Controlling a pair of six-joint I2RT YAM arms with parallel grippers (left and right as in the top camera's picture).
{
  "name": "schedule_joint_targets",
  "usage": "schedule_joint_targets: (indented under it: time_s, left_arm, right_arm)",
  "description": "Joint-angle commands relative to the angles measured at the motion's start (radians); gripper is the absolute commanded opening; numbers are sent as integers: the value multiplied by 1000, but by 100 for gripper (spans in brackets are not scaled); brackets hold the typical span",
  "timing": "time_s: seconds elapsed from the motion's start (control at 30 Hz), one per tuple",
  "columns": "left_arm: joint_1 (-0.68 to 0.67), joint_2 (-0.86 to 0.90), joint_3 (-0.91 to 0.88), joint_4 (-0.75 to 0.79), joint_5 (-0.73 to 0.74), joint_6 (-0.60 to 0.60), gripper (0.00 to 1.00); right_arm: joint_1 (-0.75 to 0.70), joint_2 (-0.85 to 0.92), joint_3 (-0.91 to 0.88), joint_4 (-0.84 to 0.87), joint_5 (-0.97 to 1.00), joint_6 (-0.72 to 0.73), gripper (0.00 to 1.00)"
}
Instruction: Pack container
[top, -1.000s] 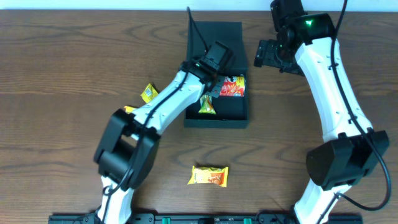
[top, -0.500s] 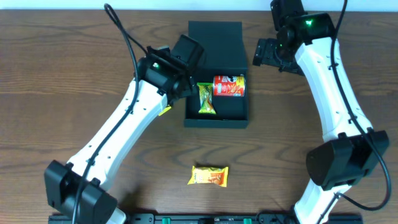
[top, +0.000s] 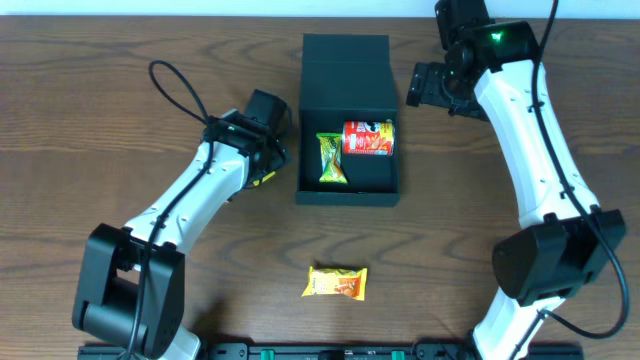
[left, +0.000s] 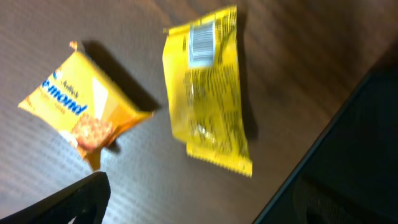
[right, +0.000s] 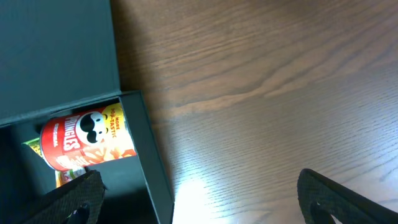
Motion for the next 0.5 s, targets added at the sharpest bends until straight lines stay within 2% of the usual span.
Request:
schedule_joint_targets:
  time_s: [0.0, 0.17, 0.3, 0.47]
  left_arm:
    - [19, 5, -12, 32, 3, -10, 95]
    - [24, 23, -29, 115, -4, -11, 95]
    - [26, 74, -30, 127, -2, -95, 100]
    - [40, 127, -30, 116, 35, -151, 100]
  right_arm:
    - [-2, 1, -5, 0, 4, -19, 99]
    - [-2, 1, -5, -1, 3, -19, 99]
    - [-2, 1, -5, -2, 3, -19, 99]
    - [-2, 1, -5, -10, 3, -19, 99]
